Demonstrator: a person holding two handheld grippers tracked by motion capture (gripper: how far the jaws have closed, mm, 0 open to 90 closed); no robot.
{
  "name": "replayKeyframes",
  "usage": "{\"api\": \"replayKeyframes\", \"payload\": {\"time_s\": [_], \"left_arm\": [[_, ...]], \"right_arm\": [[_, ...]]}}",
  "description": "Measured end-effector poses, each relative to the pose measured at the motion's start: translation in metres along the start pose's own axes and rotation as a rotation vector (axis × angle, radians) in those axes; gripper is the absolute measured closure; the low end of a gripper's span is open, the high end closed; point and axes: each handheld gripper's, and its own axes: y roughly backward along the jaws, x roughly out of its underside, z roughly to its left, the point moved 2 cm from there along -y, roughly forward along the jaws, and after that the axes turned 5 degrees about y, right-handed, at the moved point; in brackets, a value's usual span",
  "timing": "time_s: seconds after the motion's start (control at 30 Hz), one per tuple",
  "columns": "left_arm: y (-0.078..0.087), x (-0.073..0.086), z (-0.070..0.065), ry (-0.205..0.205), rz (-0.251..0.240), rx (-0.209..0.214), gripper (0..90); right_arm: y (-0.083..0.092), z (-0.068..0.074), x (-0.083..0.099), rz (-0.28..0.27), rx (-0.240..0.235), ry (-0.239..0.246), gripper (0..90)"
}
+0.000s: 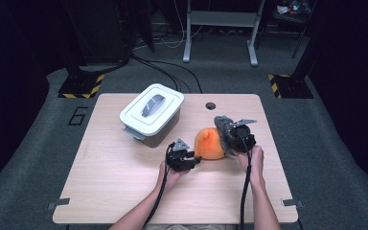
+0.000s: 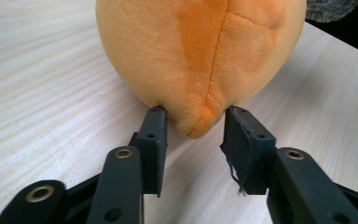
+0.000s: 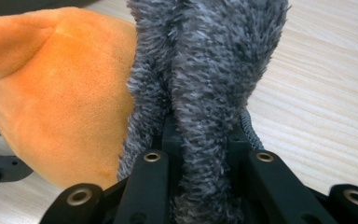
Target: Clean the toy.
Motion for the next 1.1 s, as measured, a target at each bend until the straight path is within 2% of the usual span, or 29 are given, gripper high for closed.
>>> {"api": "replayKeyframes", "payload": {"time_s": [0.03,0.13,0.23,0.3,0.37,0.43,0.47,0.53,0.6,0.73,0.77,0.83,0.9,0.93,1.1], "left_arm": [[0.000,0.000,0.000,0.002,-0.012,-0.001,68.0],[0.000,-0.001,0.000,-0.001,-0.024,0.004,79.2],[0.001,-0.006,-0.001,-0.026,-0.035,0.003,83.4],[0.004,-0.012,-0.002,-0.043,-0.050,-0.010,84.2],[0.006,-0.015,-0.002,-0.057,-0.060,-0.024,84.5],[0.013,-0.026,0.001,-0.076,-0.079,-0.041,84.6],[0.015,-0.029,0.000,-0.061,-0.094,-0.036,84.6],[0.018,-0.035,-0.001,-0.066,-0.099,-0.051,84.6],[0.020,-0.040,0.000,-0.095,-0.094,-0.059,84.6],[0.022,-0.047,0.000,-0.108,-0.096,-0.070,84.5],[0.023,-0.052,-0.001,-0.131,-0.097,-0.079,84.5],[0.024,-0.058,-0.002,-0.144,-0.096,-0.088,84.5],[0.026,-0.064,-0.004,-0.175,-0.087,-0.091,84.5],[0.026,-0.064,-0.004,-0.175,-0.087,-0.091,84.5],[0.024,-0.073,-0.010,-0.228,-0.075,-0.084,84.3]], "right_arm": [[0.000,-0.001,0.001,-0.006,-0.001,-0.005,76.5],[0.000,-0.004,0.004,-0.018,-0.002,-0.017,76.5],[0.004,-0.008,0.005,-0.052,-0.002,-0.028,76.7],[0.007,-0.011,0.007,-0.077,-0.011,-0.051,76.8],[0.010,-0.013,0.008,-0.085,-0.010,-0.049,76.8],[0.019,-0.015,0.009,-0.110,-0.020,-0.049,76.9],[0.021,-0.015,0.009,-0.114,-0.020,-0.051,76.9],[0.027,-0.013,0.008,-0.137,-0.035,-0.042,76.9],[0.032,-0.009,0.005,-0.147,-0.041,-0.033,76.9],[0.040,0.002,0.000,-0.171,-0.067,-0.009,76.8],[0.042,0.004,-0.002,-0.172,-0.068,0.002,76.8],[0.044,0.009,-0.004,-0.178,-0.088,0.003,76.8],[0.045,0.012,-0.006,-0.179,-0.098,0.012,76.8],[0.046,0.013,-0.007,-0.185,-0.104,0.013,76.7],[0.048,0.017,-0.011,-0.200,-0.135,0.019,76.6]]}}
